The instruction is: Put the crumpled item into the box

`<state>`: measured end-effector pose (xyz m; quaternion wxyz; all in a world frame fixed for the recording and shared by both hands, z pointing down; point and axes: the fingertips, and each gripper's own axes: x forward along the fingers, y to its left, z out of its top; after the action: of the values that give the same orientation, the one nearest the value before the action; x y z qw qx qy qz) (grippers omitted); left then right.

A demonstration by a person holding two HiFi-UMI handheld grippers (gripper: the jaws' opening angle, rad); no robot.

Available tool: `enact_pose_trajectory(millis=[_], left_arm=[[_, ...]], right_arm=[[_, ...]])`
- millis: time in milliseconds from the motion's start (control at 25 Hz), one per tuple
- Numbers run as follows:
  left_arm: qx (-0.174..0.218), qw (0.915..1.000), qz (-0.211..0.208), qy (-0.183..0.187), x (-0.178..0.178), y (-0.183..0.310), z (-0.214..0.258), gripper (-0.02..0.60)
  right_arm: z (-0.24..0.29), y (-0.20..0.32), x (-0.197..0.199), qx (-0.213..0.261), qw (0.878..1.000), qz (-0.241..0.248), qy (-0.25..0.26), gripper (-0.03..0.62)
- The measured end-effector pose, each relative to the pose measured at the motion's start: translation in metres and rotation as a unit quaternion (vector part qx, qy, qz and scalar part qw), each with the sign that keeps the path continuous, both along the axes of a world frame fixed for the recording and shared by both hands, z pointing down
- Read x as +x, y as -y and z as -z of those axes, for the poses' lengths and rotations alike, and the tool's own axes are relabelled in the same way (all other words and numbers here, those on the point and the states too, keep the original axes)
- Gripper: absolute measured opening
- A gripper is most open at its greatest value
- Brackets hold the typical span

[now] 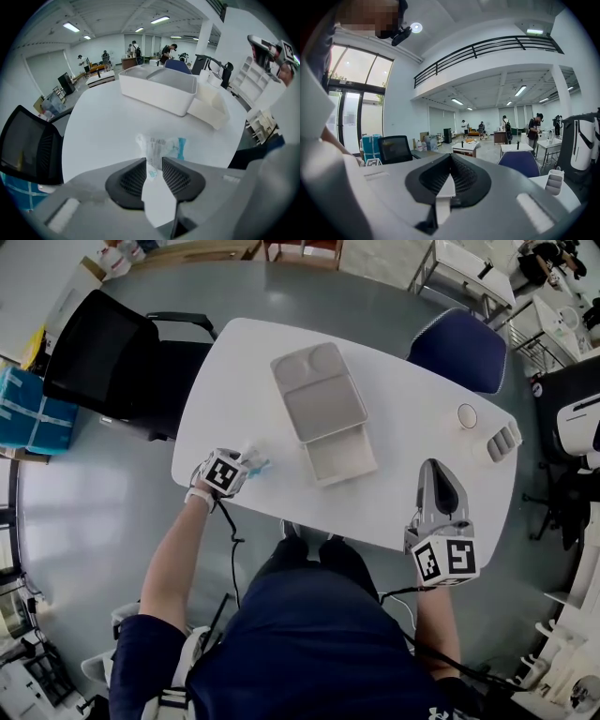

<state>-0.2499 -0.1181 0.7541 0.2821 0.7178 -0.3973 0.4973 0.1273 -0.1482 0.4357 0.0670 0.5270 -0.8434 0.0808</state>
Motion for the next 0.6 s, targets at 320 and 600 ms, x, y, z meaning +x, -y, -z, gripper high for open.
enact_pose_trajectory(millis=[320,600], left_arm=[[0.006,0.9999,0.015,0.006,0.002,0.004,-0.006,0.009],[0.012,0.9995,0.026,-0.011,0.001,0.0,0.002,0.006]], right_arm=[[-0.001,-0.002,0.011,-0.001,1.0,-0.01,0.001,0.003],[0.0,-0.001,0.002,-0.001,1.0,0.0,0.005,0.002]])
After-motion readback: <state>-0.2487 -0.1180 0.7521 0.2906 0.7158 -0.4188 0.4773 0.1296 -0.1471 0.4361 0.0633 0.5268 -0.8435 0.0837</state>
